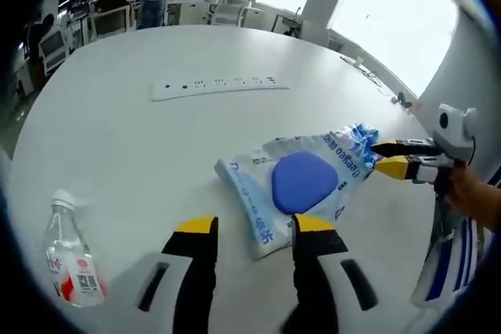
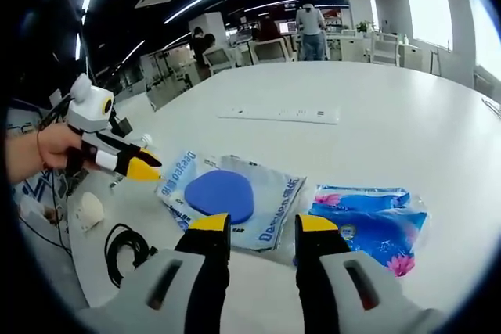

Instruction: Arrange the tabletop items into an orderly group along one side of the table until the central work area is clear of visible clutter.

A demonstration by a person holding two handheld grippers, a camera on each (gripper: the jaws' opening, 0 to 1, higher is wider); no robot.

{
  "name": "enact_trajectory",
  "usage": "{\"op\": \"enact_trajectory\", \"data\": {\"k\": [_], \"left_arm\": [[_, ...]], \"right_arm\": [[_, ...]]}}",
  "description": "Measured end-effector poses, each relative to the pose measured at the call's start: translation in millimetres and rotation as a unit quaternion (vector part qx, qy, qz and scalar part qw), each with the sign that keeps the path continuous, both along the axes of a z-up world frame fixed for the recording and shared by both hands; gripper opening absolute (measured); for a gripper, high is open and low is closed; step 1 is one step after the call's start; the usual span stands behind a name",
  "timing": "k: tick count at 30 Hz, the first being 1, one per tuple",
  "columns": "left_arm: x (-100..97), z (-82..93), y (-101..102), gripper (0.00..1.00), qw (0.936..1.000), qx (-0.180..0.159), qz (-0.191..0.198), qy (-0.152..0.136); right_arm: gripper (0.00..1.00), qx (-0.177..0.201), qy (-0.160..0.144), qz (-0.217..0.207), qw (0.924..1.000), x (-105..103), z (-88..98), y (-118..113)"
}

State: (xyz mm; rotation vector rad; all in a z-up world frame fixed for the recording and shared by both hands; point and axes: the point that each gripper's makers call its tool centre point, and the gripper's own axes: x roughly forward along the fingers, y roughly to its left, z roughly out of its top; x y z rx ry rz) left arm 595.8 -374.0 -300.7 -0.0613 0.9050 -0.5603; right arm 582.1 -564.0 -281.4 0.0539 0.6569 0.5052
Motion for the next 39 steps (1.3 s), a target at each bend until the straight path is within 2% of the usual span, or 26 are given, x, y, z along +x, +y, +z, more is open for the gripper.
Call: {"op": "enact_trajectory", "data": {"k": [23,39], "left_arm": [[-5.8,27.5,11,0.59,0.9997,-0.009,0.007,-0.021],[-17.7,48.6,19,0.64,0.9991,-0.011,0.007,-0.041]], "right_arm": [[0.51,0.010,-0.018,0.019,0.9996,2,26.1,17],[0.61,0.015,-0.026,0.033,0.9990,-10,41.4,24]]}}
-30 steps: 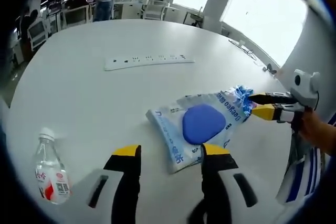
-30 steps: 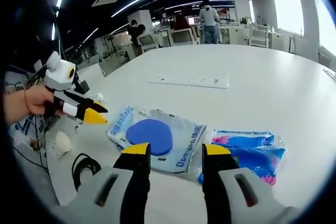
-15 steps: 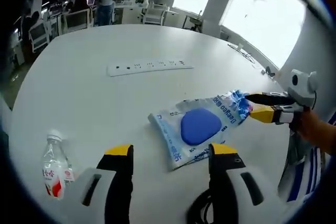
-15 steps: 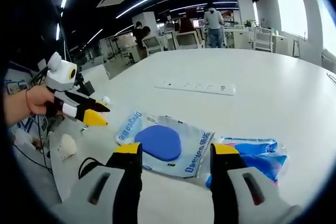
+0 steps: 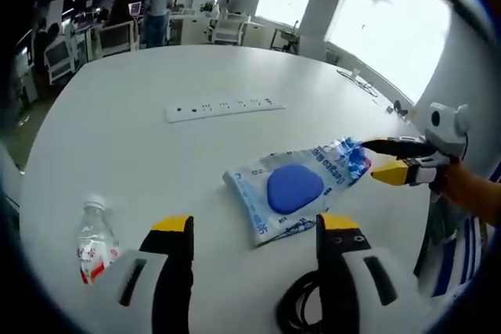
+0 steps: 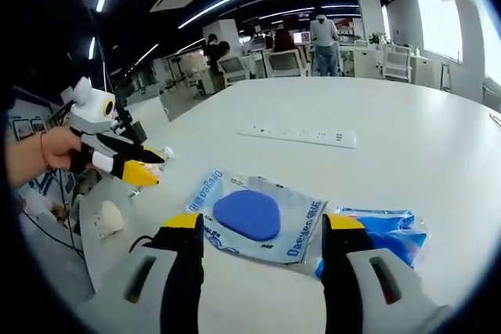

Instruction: Arrange the tabletop items into an orderly group along one side of the table until the central work area is clear of visible clutter.

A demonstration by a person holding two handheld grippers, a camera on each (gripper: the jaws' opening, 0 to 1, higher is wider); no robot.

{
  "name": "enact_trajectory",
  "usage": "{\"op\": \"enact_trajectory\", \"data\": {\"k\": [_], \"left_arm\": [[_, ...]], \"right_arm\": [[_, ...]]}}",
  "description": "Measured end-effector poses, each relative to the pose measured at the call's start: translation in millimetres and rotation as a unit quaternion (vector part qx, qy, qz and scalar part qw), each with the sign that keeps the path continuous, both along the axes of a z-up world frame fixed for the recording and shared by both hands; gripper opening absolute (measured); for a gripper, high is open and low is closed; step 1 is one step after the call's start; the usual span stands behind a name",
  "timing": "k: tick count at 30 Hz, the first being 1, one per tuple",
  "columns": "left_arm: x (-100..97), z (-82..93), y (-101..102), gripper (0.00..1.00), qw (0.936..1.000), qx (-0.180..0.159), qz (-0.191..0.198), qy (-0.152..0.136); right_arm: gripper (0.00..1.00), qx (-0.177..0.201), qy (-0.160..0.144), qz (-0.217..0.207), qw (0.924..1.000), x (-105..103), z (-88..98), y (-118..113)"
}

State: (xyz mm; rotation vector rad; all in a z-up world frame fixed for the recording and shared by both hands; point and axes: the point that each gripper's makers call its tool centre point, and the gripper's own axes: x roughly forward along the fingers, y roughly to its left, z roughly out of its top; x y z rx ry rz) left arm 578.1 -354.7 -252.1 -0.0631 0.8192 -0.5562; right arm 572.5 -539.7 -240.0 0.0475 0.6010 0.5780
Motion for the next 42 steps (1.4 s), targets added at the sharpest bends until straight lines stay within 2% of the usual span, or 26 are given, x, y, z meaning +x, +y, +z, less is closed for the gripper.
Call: {"op": "enact_trajectory", "data": {"k": [9,18,33,42], "left_arm": [[-10.6,10.6,2,0.65,1.0000,-0.002,-0.001,-0.007],[-24.9,23.1,4,0.65,0.9998,-0.007,-0.001,-0.017],[-51.4,33.1,10,0.65,0.9997,-0.014,-0.001,-0.021],[-71.4,29.3,7,0.64,0.9996,-0.019,-0.010,-0.017]], "right_arm": [[0.63,0.003,-0.004,0.007,1.0000,-10,7.8,9],[0.64,0.007,-0.004,0.017,0.9998,-30,10.2,22],[0.64,0.010,-0.006,0.020,0.9997,-53,18.4,34],[0.64,0.008,0.001,0.023,0.9997,-72,13.9,42]]}}
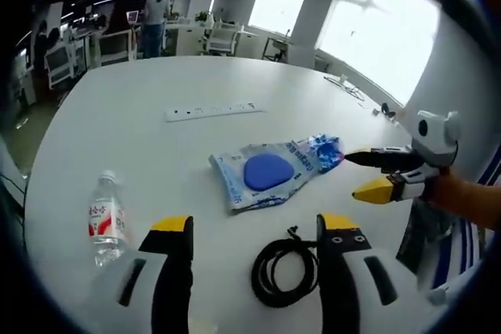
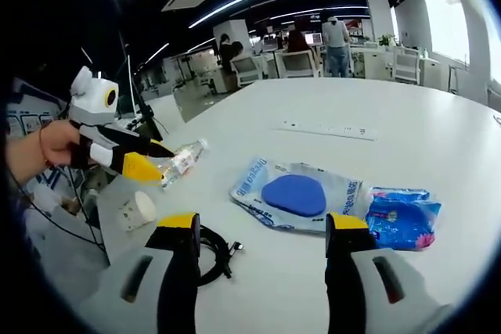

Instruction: Arrange the tabletop items into an orderly group along one side of the table until the central work area is clear of visible clutter.

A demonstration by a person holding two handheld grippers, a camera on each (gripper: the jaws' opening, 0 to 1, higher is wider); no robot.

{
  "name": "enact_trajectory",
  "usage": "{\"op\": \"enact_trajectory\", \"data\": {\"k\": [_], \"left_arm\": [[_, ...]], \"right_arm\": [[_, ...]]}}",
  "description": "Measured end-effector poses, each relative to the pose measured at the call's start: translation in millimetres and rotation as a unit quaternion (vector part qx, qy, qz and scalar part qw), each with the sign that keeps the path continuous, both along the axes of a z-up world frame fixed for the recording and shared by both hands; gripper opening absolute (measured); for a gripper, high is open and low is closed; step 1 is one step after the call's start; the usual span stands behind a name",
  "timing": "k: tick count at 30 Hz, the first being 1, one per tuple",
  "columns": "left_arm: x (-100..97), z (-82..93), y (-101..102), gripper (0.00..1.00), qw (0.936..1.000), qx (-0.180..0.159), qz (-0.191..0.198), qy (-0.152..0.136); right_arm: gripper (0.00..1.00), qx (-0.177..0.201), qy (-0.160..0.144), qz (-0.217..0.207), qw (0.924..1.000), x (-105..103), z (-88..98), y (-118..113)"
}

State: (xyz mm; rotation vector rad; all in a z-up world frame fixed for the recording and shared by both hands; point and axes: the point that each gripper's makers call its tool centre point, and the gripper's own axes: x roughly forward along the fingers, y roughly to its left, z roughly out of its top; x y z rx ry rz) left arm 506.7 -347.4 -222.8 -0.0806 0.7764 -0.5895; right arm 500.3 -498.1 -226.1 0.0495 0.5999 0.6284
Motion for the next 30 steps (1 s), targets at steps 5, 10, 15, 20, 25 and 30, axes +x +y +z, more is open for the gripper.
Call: {"op": "enact_trajectory", "data": {"k": [5,10,15,20,25,30], "left_arm": [[-12.3,-1.9,-2,0.64,1.0000,-0.005,-0.003,0.003],[-20.5,-2.6,-1,0.64,1.0000,-0.006,-0.006,0.005],[-27.5,-2.8,0,0.64,0.9999,-0.006,-0.008,0.005],[-35.7,-3.0,1,0.64,0.9999,-0.010,-0.008,0.008],[-43.2,-0.1,2,0.64,0.9998,-0.017,-0.005,0.008],[-49.7,2.9,6,0.64,0.9997,-0.022,-0.001,0.006]], "right_arm": [[0.64,-0.001,0.004,0.004,1.0000,-10,-2.7,5],[0.63,-0.003,0.007,0.009,0.9999,-19,-4.4,11],[0.63,-0.003,0.010,0.013,0.9999,-26,-6.1,16],[0.63,-0.004,0.011,0.015,0.9998,-31,-5.9,18],[0.63,-0.005,0.010,0.018,0.9998,-35,-3.9,21],[0.63,-0.004,0.008,0.022,0.9997,-38,-1.0,27]]}}
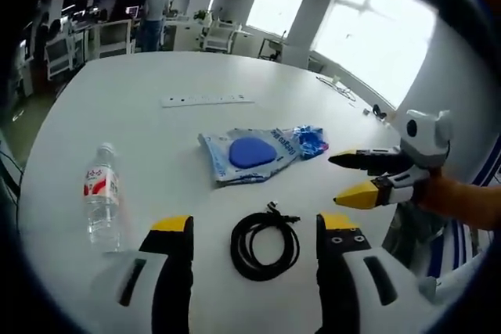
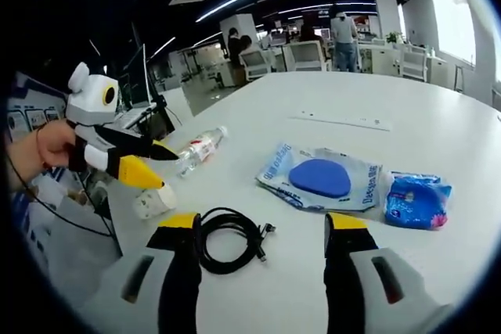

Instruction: Arrange the tabletop items into an orderly group along one side of the table until the central work area is clear of visible clutter.

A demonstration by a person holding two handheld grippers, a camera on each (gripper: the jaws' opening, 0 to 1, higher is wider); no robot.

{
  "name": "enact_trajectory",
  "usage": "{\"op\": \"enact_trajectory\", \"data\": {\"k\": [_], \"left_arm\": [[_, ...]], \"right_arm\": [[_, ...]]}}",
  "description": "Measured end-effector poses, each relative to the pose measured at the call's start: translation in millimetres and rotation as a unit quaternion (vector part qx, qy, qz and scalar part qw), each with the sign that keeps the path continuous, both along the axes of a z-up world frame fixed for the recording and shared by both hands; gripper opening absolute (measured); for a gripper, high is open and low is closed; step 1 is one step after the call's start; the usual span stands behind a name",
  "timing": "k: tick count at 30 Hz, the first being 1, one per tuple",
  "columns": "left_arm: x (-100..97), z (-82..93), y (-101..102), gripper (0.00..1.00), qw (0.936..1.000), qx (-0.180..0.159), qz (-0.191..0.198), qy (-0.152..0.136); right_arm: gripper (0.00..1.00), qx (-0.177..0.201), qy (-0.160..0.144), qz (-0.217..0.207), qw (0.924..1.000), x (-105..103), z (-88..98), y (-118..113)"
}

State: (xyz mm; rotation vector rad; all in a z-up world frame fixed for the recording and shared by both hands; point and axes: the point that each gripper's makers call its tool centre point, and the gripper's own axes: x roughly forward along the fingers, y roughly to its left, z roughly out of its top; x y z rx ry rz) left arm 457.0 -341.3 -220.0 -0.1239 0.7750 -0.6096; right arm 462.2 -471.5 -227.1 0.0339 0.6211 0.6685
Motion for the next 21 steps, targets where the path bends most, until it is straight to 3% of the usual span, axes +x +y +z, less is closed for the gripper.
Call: {"op": "enact_trajectory", "data": {"k": [10,21], "left_arm": [[-9.0,2.9,8,0.64,1.0000,-0.001,0.002,-0.002],[-18.9,-3.3,6,0.63,1.0000,0.003,-0.009,0.004]], "right_arm": [[0.63,-0.003,-0.001,0.005,1.0000,-7,1.3,7],[0.61,-0.012,0.020,0.012,0.9997,-23,-16.0,18]]}}
